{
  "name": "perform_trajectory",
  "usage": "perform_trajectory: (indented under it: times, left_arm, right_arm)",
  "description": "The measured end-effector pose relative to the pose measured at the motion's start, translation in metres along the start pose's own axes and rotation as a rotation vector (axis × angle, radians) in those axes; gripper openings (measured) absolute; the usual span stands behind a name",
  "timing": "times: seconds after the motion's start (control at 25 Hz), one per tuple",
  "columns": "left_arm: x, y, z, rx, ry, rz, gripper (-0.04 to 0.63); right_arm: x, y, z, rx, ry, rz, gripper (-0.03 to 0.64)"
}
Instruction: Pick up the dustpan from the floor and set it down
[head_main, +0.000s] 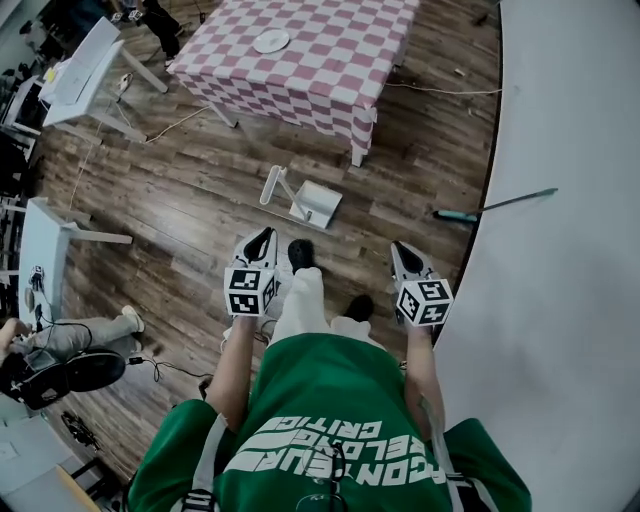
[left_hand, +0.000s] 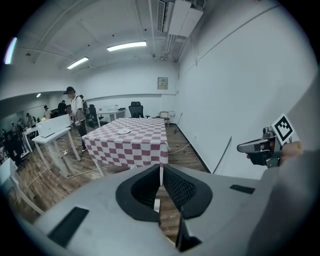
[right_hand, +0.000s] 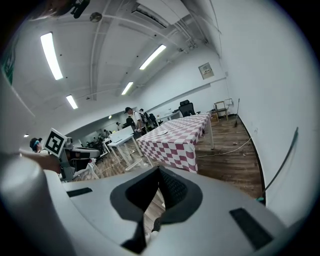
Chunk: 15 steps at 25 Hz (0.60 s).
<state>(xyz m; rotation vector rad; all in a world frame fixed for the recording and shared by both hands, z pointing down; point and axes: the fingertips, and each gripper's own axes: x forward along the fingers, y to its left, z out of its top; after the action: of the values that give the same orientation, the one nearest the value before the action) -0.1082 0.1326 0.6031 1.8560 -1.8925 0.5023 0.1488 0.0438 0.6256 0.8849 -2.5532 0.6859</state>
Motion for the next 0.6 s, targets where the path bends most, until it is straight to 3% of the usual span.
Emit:
perform_trajectory:
  times: [0.36, 0.6]
  left_arm:
    - [0.084, 0.05, 0.045, 0.024, 0.013, -0.074, 0.005]
    - [0.121, 0.089, 0.053, -0.002, 0.052, -0.112, 0.005]
  right_arm:
    - [0.035, -0.023, 0.058, -0.004, -0.032, -0.142, 0.008]
    - [0.079, -0.005, 0.08, -0.065, 0.01, -0.159, 0.008]
